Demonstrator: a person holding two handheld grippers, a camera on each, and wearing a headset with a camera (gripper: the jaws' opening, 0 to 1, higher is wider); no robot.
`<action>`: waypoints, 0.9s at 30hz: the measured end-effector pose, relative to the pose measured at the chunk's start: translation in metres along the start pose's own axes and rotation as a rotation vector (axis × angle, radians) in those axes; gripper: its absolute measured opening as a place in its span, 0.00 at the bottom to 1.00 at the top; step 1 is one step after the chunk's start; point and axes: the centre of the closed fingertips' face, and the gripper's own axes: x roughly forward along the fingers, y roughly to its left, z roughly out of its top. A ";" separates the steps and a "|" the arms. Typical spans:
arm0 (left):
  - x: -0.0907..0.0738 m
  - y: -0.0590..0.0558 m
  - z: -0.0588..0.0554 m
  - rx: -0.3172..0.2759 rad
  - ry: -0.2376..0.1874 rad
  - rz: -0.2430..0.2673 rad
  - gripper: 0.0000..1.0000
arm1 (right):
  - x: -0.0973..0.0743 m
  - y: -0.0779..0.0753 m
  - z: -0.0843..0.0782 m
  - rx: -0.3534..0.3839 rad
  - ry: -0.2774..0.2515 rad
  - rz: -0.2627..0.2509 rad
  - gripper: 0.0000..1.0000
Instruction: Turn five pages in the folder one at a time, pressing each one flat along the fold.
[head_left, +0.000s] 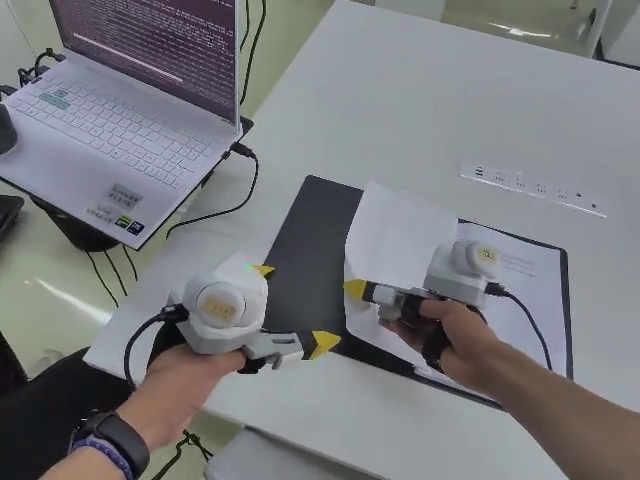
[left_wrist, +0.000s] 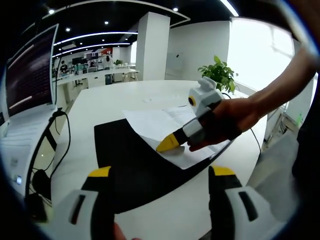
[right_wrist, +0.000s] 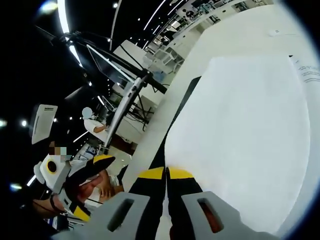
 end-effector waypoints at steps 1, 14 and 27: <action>-0.001 0.001 -0.001 -0.005 -0.001 0.004 0.77 | 0.002 -0.003 0.000 0.007 0.001 -0.005 0.00; 0.000 -0.001 -0.007 -0.040 -0.007 0.001 0.77 | 0.020 -0.026 -0.014 0.039 0.025 -0.085 0.00; 0.004 -0.002 -0.017 -0.067 0.010 -0.001 0.77 | 0.034 -0.016 -0.023 0.071 0.034 -0.037 0.17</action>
